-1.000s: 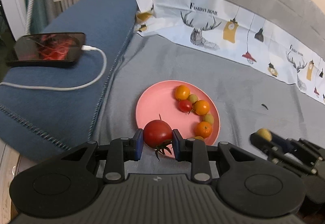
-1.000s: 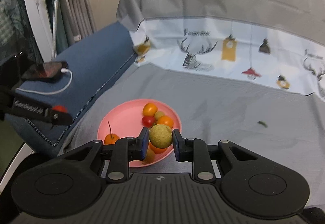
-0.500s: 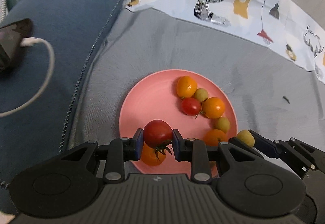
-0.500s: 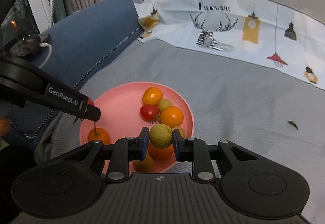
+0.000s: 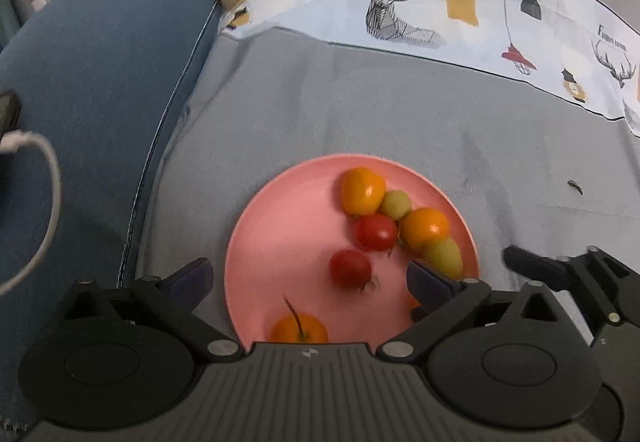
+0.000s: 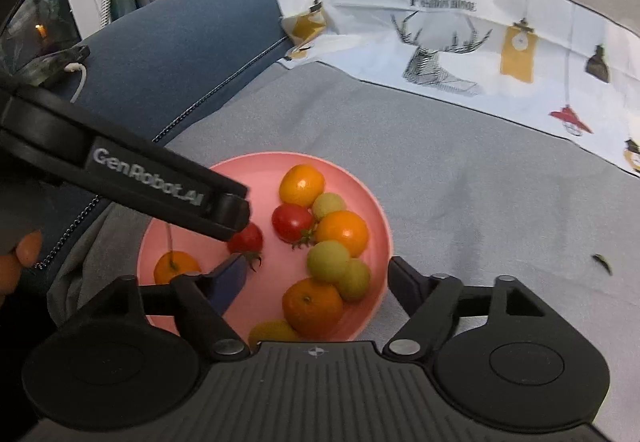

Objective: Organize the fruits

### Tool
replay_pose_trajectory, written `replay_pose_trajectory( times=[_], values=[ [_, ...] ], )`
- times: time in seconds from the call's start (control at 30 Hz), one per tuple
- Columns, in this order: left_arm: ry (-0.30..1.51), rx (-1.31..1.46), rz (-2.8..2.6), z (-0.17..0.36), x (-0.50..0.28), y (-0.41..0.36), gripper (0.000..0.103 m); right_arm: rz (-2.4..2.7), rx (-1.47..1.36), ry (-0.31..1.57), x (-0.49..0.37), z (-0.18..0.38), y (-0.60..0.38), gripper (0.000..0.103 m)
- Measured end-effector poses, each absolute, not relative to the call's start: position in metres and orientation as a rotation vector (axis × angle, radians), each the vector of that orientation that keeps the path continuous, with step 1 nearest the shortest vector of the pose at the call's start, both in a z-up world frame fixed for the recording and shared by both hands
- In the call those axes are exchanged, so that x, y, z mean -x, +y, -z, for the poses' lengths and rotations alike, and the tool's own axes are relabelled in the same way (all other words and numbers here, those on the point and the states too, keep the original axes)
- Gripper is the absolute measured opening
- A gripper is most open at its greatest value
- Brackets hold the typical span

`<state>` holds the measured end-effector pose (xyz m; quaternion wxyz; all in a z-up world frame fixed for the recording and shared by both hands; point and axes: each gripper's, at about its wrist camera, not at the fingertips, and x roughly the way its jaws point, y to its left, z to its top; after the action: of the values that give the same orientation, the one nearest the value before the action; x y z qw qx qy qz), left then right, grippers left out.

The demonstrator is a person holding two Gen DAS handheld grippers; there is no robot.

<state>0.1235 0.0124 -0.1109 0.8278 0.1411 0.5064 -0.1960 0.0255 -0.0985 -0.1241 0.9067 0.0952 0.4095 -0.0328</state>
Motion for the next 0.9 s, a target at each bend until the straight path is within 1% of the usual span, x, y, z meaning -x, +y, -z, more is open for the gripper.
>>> replay_pose_trajectory(
  times=[0.07,0.27,0.5,0.7,0.9],
  values=[
    [1.080,-0.303,0.412,0.107,-0.116,0.016,0.103,0.076,-0.216,0.851,-0.016,0.119,-0.100,0.083],
    [1.115,-0.286,0.382,0.093,-0.081,0.034,0.103,0.120,-0.250,0.858,0.021,0.095,-0.090,0.093],
    [1.066,-0.326,0.350,0.071,-0.030,0.054,0.103,0.194,-0.199,0.839,0.067,0.065,-0.060,0.100],
    [1.052,-0.310,0.314,0.058,0.005,0.075,0.103,0.212,-0.150,0.838,0.097,0.056,-0.038,0.101],
    [0.982,-0.336,0.285,0.049,0.037,0.086,0.103,0.269,-0.129,0.746,0.122,0.034,-0.034,0.102]
  ],
)
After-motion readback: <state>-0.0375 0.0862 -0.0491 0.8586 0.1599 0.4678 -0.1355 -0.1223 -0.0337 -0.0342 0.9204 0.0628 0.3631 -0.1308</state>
